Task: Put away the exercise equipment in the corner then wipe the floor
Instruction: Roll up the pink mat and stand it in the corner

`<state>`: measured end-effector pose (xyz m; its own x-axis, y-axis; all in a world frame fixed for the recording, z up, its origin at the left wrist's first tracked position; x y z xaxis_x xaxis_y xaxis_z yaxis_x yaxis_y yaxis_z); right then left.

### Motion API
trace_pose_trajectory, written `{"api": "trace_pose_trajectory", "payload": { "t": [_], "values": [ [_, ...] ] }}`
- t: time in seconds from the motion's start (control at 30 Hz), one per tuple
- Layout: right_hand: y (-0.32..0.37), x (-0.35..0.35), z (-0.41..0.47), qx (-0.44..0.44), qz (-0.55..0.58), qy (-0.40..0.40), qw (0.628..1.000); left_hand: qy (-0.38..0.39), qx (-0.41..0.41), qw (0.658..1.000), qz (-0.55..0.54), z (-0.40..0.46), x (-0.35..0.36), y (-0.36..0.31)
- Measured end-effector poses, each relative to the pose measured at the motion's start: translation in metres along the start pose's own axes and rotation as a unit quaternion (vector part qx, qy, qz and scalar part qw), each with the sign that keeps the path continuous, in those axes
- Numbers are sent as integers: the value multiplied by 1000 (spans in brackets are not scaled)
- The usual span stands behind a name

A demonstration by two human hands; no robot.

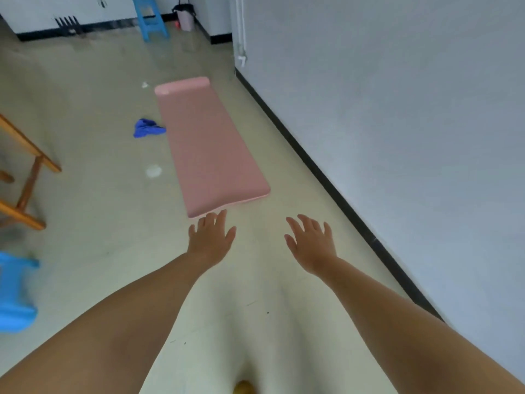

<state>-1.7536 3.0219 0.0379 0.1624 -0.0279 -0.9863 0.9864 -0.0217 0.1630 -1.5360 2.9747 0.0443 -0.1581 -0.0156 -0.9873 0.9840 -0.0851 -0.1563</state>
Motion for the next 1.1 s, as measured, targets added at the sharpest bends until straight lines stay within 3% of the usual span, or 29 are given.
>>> {"api": "trace_pose_trajectory", "payload": {
  "t": [0.23,0.37,0.67,0.93,1.1],
  "values": [
    [28,23,100,-77,-41,29,996,33,-5,999,-2,74,20,38],
    [14,27,191,-56,-45,23,997,21,5,1000,-19,141,27,36],
    [39,10,394,-118,-34,22,992,-10,-98,995,-32,299,11,64],
    [85,69,516,-172,-61,75,980,28,-126,992,-10,403,55,139],
    [105,113,589,-131,-58,101,984,64,-120,991,-16,496,88,188]
  ]
}}
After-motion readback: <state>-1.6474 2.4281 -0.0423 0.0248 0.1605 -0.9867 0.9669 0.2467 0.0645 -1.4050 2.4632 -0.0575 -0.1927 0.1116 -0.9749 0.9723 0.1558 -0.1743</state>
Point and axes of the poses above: each hand's wrist, its own z-axis towards the middle knuckle, its own x-axis out of the palm, y = z × x, the point moved 5 cm from there along z, towards the middle knuckle, and after that the axes turned 15 degrees about -y, right-handed, at the moved point
